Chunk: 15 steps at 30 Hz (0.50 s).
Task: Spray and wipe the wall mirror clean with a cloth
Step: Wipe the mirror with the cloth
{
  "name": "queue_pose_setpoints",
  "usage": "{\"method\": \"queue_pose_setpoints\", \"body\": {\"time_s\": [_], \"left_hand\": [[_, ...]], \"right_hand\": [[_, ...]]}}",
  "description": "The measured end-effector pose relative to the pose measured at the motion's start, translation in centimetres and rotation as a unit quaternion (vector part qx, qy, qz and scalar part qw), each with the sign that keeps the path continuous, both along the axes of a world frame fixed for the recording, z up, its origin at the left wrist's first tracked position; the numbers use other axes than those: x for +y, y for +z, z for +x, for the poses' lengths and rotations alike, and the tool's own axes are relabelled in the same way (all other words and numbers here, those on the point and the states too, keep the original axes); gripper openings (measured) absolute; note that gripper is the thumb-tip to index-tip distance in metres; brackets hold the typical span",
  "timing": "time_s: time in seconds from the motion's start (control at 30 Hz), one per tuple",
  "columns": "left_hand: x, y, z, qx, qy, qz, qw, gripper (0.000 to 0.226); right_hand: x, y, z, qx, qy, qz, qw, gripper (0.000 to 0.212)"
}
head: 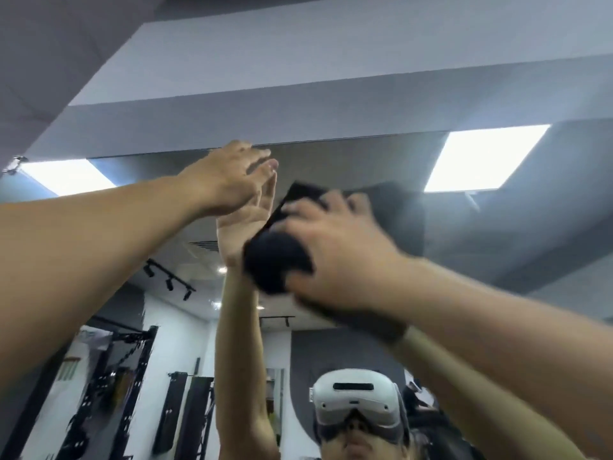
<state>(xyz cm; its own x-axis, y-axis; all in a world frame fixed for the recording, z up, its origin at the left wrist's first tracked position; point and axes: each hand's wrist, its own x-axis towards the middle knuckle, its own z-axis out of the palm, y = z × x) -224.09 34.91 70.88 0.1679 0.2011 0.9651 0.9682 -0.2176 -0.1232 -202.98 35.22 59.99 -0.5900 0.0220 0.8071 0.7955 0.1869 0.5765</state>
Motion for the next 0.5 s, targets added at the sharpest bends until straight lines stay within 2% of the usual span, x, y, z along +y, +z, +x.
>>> {"method": "queue_pose_setpoints", "body": {"time_s": [0.07,0.17,0.23,0.3,0.4,0.5], "left_hand": [[0.4,0.0,-0.1,0.002,0.000,-0.030,1.000,0.064],[0.4,-0.4,0.4,-0.003,-0.003,-0.033,0.999,0.065],[0.1,-0.5,0.5,-0.008,0.001,-0.027,1.000,0.067],[0.1,-0.6,0.4,0.000,0.012,-0.024,1.000,0.071],[-0.2,-0.4,-0.1,0.001,0.020,-0.030,0.999,0.076],[-0.5,0.1,-0.8,0.024,0.024,-0.024,0.999,0.093]], "right_hand": [[0.9,-5.6,-2.4,-0.074,0.016,0.012,0.997,0.066],[3.0,-12.5,-5.4,-0.146,0.049,0.050,0.987,0.027],[3.8,-14.2,-6.5,-0.173,0.036,0.055,0.983,0.032],[3.4,-13.2,-6.6,-0.188,0.025,0.067,0.980,0.034],[2.1,-8.7,-6.5,-0.189,0.051,0.019,0.981,0.048],[1.3,-1.3,-6.3,-0.071,0.026,-0.004,0.997,0.066]]}}
